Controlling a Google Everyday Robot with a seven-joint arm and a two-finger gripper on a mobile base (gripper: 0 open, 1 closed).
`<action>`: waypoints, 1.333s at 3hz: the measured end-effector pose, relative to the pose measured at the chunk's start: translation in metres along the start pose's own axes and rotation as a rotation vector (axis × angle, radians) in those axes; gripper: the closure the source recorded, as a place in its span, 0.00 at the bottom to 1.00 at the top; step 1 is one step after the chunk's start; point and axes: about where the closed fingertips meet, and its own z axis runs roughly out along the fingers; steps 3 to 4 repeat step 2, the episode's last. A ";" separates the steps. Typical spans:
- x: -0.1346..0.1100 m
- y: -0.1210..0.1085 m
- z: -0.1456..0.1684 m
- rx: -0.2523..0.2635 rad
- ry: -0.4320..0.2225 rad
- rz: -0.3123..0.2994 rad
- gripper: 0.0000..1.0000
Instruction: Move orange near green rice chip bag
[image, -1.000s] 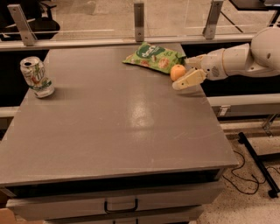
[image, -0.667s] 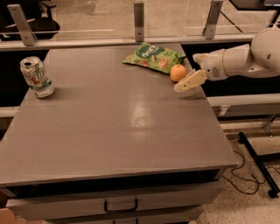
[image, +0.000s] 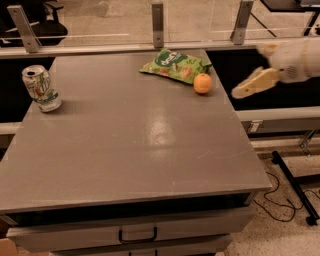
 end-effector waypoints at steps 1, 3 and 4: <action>-0.036 0.005 -0.099 0.138 0.019 -0.141 0.00; -0.043 0.007 -0.109 0.152 0.021 -0.157 0.00; -0.043 0.007 -0.109 0.152 0.021 -0.157 0.00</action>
Offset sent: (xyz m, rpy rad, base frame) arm -0.0505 -0.0388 0.0685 -0.0992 -0.1376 -0.0458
